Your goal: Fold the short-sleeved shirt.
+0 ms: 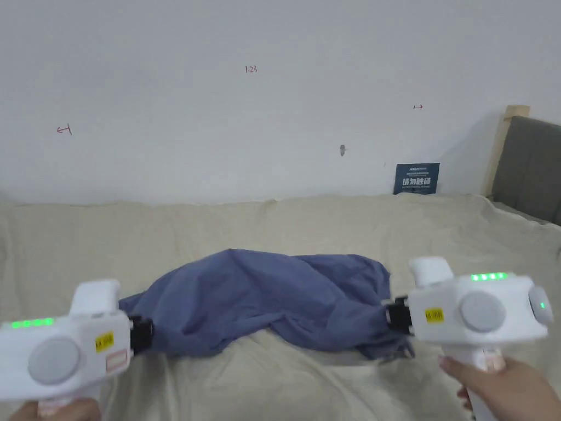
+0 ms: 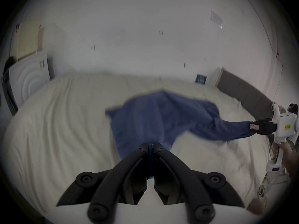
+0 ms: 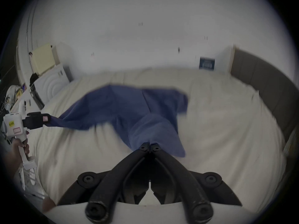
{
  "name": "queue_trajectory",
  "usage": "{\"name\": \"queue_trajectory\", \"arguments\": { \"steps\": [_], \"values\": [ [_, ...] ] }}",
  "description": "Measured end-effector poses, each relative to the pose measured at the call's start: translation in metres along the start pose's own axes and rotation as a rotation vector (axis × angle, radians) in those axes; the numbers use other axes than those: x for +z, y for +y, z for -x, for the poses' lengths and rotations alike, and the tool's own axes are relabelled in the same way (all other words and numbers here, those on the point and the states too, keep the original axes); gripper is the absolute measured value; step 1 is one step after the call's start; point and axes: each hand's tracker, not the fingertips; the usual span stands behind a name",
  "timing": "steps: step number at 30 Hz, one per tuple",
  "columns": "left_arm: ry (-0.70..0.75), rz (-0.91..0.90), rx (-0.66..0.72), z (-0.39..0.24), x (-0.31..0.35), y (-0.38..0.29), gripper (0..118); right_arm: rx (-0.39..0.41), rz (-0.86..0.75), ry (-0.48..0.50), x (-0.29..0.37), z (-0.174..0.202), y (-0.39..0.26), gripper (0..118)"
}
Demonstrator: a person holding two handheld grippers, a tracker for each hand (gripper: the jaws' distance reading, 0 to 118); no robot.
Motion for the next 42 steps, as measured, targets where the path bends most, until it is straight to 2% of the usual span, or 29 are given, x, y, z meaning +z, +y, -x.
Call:
{"name": "queue_trajectory", "arguments": {
  "steps": [2, 4, 7, 10, 14, 16, 19, 25, 28, 31, 35, 36, 37, 38, 39, 40, 41, 42],
  "values": [
    [-0.018, 0.047, 0.033, 0.004, 0.012, -0.043, 5, -0.034, 0.043, 0.049, 0.013, -0.006, -0.046, 0],
    [-0.011, 0.117, 0.043, 0.013, 0.025, -0.069, 5, -0.024, 0.035, 0.036, 0.035, -0.014, -0.077, 0],
    [0.007, 0.121, 0.055, 0.023, 0.061, -0.092, 5, 0.027, 0.019, 0.049, 0.083, -0.024, -0.105, 0],
    [0.005, 0.064, 0.060, 0.035, 0.106, -0.091, 5, 0.049, -0.018, 0.057, 0.134, -0.040, -0.119, 0],
    [0.010, -0.005, 0.075, 0.048, 0.162, -0.083, 5, 0.016, -0.067, 0.068, 0.197, -0.062, -0.128, 0],
    [-0.007, -0.018, 0.070, 0.042, 0.188, -0.085, 5, 0.031, -0.087, 0.040, 0.219, -0.065, -0.134, 0],
    [-0.003, -0.020, 0.012, 0.036, 0.213, -0.096, 5, 0.038, -0.081, 0.030, 0.241, -0.069, -0.140, 0],
    [0.004, 0.085, -0.047, 0.031, 0.214, -0.146, 5, 0.011, 0.069, 0.058, 0.226, -0.077, -0.168, 0],
    [0.026, 0.173, -0.100, 0.038, 0.194, -0.174, 6, 0.048, 0.218, 0.052, 0.192, -0.079, -0.188, 0],
    [0.031, 0.250, -0.123, 0.045, 0.177, -0.190, 6, 0.128, 0.311, 0.018, 0.162, -0.083, -0.208, 0],
    [0.027, 0.265, -0.114, 0.047, 0.169, -0.192, 7, 0.135, 0.330, 0.009, 0.149, -0.083, -0.216, 0],
    [0.033, 0.264, -0.131, 0.062, 0.157, -0.196, 10, 0.136, 0.338, -0.001, 0.147, -0.082, -0.216, 3],
    [0.037, 0.265, -0.148, 0.063, 0.157, -0.196, 19, 0.126, 0.353, -0.014, 0.145, -0.081, -0.215, 19],
    [0.052, 0.269, -0.166, 0.063, 0.156, -0.195, 35, 0.107, 0.381, -0.062, 0.145, -0.082, -0.215, 49],
    [0.053, 0.272, -0.167, 0.063, 0.157, -0.193, 67, 0.098, 0.395, -0.088, 0.147, -0.083, -0.217, 84],
    [0.059, 0.277, -0.172, 0.059, 0.161, -0.192, 93, 0.080, 0.385, -0.066, 0.153, -0.086, -0.216, 92],
    [0.050, 0.267, -0.164, 0.059, 0.166, -0.191, 112, 0.039, 0.373, -0.056, 0.159, -0.088, -0.214, 92],
    [0.031, 0.245, -0.154, 0.058, 0.172, -0.190, 118, -0.021, 0.362, -0.045, 0.166, -0.090, -0.213, 92]
  ]
}}
